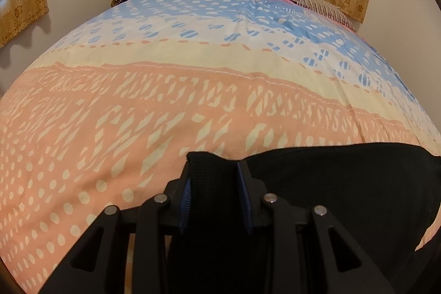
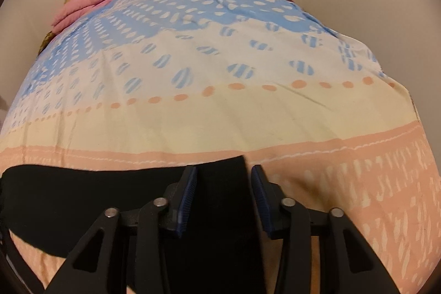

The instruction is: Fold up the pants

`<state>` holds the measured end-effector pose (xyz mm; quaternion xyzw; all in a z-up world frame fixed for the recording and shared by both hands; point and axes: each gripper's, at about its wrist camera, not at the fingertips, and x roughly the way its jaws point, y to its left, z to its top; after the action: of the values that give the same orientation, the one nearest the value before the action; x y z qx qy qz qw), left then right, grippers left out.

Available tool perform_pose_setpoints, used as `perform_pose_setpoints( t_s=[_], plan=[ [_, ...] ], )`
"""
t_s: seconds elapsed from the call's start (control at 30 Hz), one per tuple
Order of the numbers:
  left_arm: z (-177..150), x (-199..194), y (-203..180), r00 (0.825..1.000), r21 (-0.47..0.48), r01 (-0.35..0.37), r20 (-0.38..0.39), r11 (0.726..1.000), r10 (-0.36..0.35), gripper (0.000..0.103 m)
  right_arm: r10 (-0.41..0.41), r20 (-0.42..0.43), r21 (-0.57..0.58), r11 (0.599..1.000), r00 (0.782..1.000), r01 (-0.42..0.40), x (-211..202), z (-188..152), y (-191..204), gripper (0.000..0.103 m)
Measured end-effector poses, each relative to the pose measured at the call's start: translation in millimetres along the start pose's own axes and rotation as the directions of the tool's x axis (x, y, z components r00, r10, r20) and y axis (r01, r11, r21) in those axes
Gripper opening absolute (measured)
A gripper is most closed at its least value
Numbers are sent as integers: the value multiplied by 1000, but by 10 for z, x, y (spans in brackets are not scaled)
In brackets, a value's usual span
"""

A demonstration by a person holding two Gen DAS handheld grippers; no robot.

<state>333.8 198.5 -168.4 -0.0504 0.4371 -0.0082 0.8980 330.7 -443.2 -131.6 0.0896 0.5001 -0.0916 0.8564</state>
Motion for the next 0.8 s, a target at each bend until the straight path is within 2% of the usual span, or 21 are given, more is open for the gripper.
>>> perform_pose_setpoints(
  t_s=[0.03,0.1,0.17,0.2,0.33,0.53,0.8],
  plan=[
    [8,4,-11,1000,8,-3,-3,1000,3,32,2,0,-5,1000,1000,-2,2,12,20,10],
    [39,14,-28,1000,19,1,-10,1000,0,32,-16,17,-26,1000,1000,16,-46,1,80,7],
    [61,1,-37,999,31,30,-15,999,-29,18,-31,44,-37,999,999,32,-130,-1,119,7],
    [59,-20,-51,999,33,41,-11,999,-41,15,-38,66,-38,998,997,41,-201,0,127,7],
    [72,-159,-87,998,58,57,36,997,-59,13,-41,159,-37,998,986,47,-550,29,128,7],
    [108,-423,5,985,17,119,122,993,-120,13,-11,309,-45,999,951,27,-1184,-38,160,7],
    [56,-784,86,954,0,208,223,978,-203,13,46,448,-54,998,893,-24,-1822,-442,150,7]
  ],
)
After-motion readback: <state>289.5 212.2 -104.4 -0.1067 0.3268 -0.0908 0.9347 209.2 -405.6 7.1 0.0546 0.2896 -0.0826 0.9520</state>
